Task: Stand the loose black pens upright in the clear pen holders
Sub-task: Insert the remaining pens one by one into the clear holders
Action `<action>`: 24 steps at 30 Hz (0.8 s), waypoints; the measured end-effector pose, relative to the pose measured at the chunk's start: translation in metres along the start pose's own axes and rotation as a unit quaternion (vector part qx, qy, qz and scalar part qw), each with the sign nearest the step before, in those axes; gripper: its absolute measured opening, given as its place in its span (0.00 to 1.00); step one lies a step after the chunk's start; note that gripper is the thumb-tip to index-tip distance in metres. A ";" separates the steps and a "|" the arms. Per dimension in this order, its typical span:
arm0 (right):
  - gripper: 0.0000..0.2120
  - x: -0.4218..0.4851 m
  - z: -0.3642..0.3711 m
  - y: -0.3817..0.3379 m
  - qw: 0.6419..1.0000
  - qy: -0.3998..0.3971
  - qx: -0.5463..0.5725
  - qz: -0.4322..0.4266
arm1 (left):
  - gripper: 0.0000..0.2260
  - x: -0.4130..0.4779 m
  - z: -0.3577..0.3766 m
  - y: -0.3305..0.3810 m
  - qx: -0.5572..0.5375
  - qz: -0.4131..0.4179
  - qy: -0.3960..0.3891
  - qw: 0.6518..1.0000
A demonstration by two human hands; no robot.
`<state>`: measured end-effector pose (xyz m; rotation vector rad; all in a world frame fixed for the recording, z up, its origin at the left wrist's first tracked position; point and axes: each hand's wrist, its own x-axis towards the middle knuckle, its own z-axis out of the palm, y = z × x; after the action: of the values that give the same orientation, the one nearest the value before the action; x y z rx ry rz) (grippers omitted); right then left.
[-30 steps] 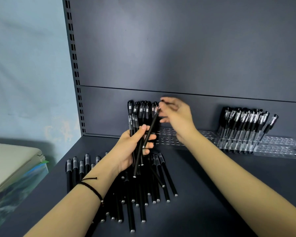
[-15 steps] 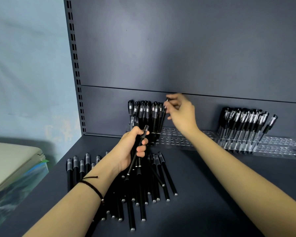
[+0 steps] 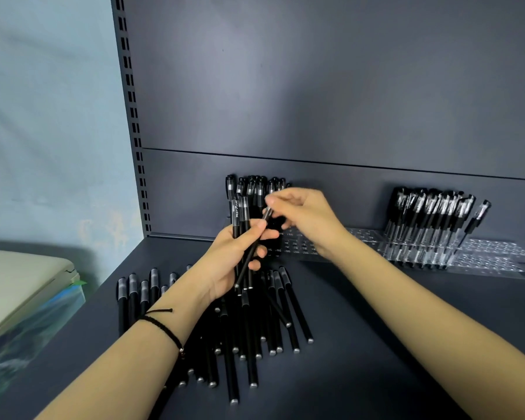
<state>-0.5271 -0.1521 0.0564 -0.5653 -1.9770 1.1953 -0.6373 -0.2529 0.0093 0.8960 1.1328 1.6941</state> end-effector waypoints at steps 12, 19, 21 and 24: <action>0.07 0.054 -0.056 0.016 0.939 0.310 -0.113 -0.100 | 0.07 0.005 0.000 -0.002 -0.020 -0.088 0.028 0.996; 0.04 0.052 -0.039 0.032 0.951 0.221 -0.182 -0.120 | 0.10 0.000 -0.002 -0.003 0.004 -0.063 0.000 0.998; 0.05 0.046 -0.033 0.037 0.951 0.159 -0.232 -0.128 | 0.12 0.001 -0.004 -0.005 0.015 -0.049 -0.006 0.999; 0.13 0.036 -0.025 0.034 0.938 0.168 -0.267 -0.141 | 0.12 0.003 -0.003 -0.005 0.027 -0.038 0.004 0.999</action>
<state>-0.5304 -0.0980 0.0471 -0.6704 -1.9885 0.3461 -0.6394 -0.2500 0.0041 0.8693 1.2079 1.6147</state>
